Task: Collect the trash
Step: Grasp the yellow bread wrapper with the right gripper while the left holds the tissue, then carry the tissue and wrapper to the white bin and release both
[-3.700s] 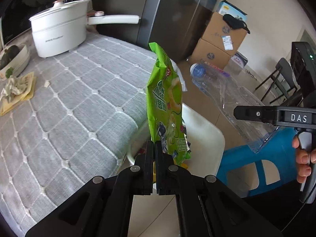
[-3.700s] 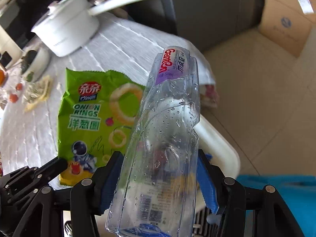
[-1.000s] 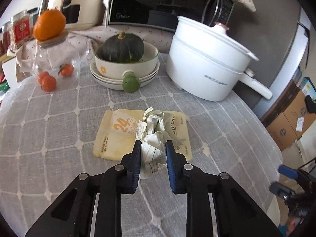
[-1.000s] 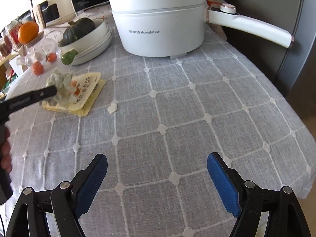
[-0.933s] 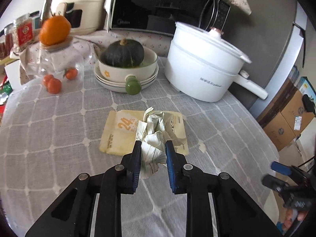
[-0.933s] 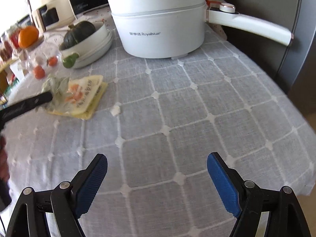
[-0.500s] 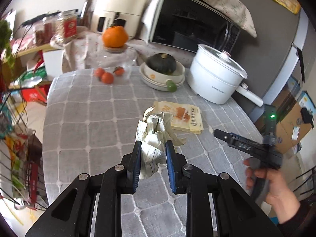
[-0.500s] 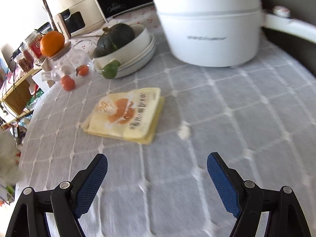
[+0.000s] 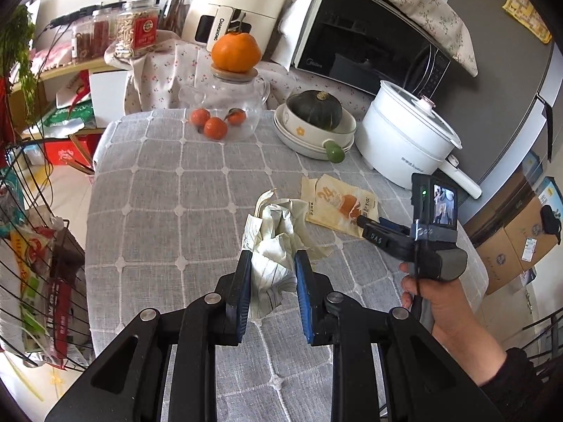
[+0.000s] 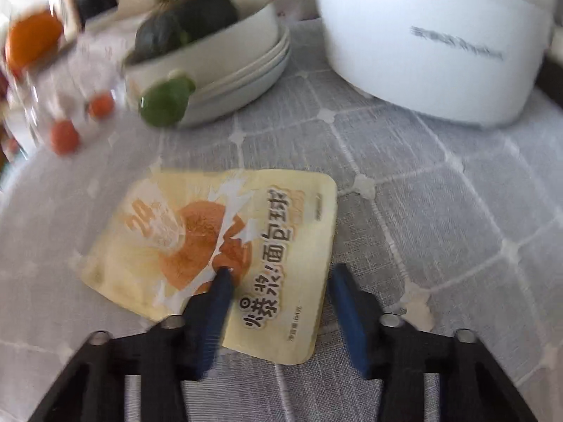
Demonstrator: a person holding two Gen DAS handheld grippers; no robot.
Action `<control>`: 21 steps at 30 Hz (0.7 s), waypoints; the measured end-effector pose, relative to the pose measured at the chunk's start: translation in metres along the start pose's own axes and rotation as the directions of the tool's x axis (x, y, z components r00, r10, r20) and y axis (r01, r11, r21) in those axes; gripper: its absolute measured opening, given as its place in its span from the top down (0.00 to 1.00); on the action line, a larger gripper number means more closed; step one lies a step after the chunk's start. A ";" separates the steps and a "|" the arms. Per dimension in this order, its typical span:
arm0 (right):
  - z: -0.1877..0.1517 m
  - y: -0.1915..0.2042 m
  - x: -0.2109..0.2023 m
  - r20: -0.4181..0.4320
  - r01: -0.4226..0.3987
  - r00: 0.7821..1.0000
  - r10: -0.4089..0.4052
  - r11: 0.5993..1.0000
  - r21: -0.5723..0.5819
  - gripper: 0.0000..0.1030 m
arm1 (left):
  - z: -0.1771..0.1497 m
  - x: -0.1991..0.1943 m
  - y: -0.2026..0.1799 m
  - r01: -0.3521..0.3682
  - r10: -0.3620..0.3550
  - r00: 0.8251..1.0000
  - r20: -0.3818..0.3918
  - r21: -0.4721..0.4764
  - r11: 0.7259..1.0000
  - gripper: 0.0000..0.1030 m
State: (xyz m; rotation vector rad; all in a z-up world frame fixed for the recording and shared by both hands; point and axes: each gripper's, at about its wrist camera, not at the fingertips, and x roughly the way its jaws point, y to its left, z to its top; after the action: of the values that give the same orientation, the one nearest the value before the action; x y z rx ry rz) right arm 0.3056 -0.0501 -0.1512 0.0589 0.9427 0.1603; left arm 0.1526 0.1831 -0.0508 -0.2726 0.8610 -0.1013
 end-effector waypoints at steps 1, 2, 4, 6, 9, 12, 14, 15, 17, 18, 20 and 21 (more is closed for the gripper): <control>-0.001 0.006 0.000 0.004 0.033 0.999 -0.033 0.999 -0.037 0.61 | -0.001 0.000 -0.001 0.001 -0.001 1.000 -0.002 0.001 1.000 0.76; -0.003 0.010 -0.002 0.009 0.038 0.999 -0.038 0.997 -0.060 0.69 | -0.001 0.000 -0.002 0.000 0.000 1.000 -0.002 0.004 1.000 0.76; -0.006 0.013 -0.006 0.003 0.054 0.999 -0.054 0.994 -0.091 0.89 | -0.004 -0.001 -0.006 0.004 -0.004 1.000 -0.004 0.008 1.000 0.76; -0.009 0.012 -0.014 -0.020 0.027 0.999 -0.029 0.995 -0.098 0.93 | -0.007 -0.004 -0.010 0.009 -0.009 1.000 -0.004 0.015 1.000 0.76; -0.014 0.004 -0.034 -0.016 -0.010 1.000 0.009 0.996 -0.087 0.95 | -0.012 -0.009 -0.019 0.022 -0.022 1.000 -0.002 0.033 0.999 0.76; -0.024 -0.009 -0.069 0.007 -0.024 1.000 0.024 0.997 -0.079 0.95 | -0.017 -0.018 -0.032 0.040 -0.040 0.999 0.008 0.056 0.998 0.76; -0.031 -0.021 -0.097 0.027 -0.013 1.000 0.015 0.996 -0.083 0.95 | -0.022 -0.026 -0.043 0.055 -0.057 0.998 0.017 0.080 0.995 0.76; -0.034 -0.026 -0.110 0.037 -0.010 0.999 0.013 0.997 -0.080 0.95 | -0.024 -0.029 -0.049 0.060 -0.062 0.998 0.021 0.090 0.994 0.76; -0.042 -0.041 -0.138 0.055 0.008 0.998 -0.004 0.997 -0.071 0.95 | -0.029 -0.034 -0.060 0.077 -0.080 0.997 0.021 0.107 0.991 0.76; -0.046 -0.048 -0.149 0.061 0.014 0.998 -0.010 0.998 -0.064 0.95 | -0.033 -0.036 -0.067 0.086 -0.089 0.996 0.021 0.118 0.989 0.76; -0.059 -0.066 -0.179 0.076 0.035 0.997 -0.031 0.998 -0.048 0.95 | -0.040 -0.040 -0.083 0.105 -0.108 0.994 0.018 0.147 0.984 0.76; -0.065 -0.075 -0.192 0.084 0.050 0.995 -0.047 0.998 -0.042 0.95 | -0.043 -0.042 -0.089 0.111 -0.115 0.993 0.018 0.159 0.981 0.76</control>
State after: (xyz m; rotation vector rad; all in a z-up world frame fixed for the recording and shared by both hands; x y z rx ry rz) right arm 0.1506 -0.1563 -0.0450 0.0017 0.8566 0.1328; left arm 0.0949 0.0972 -0.0220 -0.1738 0.8058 -0.2705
